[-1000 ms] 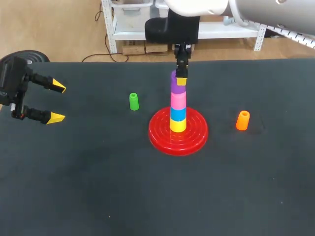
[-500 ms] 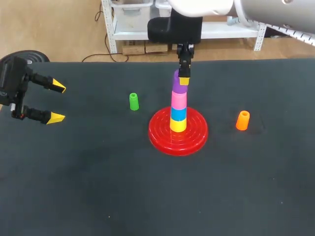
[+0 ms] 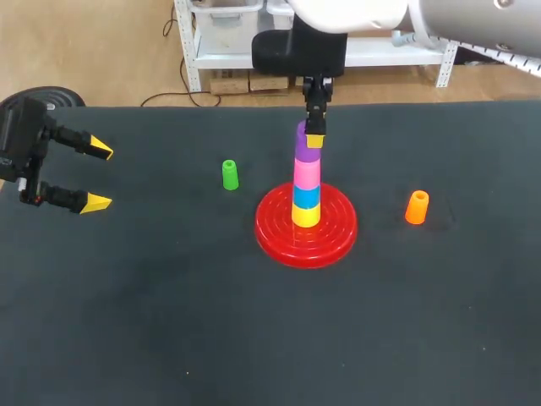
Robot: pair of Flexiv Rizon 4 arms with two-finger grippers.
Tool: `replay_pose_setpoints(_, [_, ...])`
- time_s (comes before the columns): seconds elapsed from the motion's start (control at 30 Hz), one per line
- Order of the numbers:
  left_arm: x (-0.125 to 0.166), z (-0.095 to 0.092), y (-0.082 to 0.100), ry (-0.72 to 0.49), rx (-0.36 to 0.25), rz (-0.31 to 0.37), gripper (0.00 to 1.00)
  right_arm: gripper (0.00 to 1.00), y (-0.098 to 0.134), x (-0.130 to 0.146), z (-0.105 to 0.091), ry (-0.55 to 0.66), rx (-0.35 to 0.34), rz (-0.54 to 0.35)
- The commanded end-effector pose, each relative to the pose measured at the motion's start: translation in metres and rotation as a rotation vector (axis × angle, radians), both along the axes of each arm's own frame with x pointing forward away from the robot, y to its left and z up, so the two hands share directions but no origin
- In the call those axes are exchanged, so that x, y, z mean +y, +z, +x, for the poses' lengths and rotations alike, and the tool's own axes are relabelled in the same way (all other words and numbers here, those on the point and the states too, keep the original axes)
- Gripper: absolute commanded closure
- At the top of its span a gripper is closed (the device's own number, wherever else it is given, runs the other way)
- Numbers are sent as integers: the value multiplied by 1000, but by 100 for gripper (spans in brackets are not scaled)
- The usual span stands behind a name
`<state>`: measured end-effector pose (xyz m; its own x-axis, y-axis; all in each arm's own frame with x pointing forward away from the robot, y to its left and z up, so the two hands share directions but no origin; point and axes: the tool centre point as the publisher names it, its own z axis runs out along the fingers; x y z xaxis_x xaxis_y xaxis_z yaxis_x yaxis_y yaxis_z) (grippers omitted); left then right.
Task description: Pick up and stack the cylinders on the red base in this order: pink,purple,orange,green
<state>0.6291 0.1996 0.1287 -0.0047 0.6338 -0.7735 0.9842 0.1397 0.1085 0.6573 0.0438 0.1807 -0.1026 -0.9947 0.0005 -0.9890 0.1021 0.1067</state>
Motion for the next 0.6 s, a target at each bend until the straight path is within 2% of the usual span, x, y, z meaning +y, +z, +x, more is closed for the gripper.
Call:
replay_pose_setpoints(0.03, [0, -1, -1, 1, -5, -2, 0, 100, 0, 0, -4, 2, -6, 0])
replay_pose_setpoints(0.6, [0, -1, -1, 1, -5, -2, 0, 100, -5, -1, 4, 3, -10, 1])
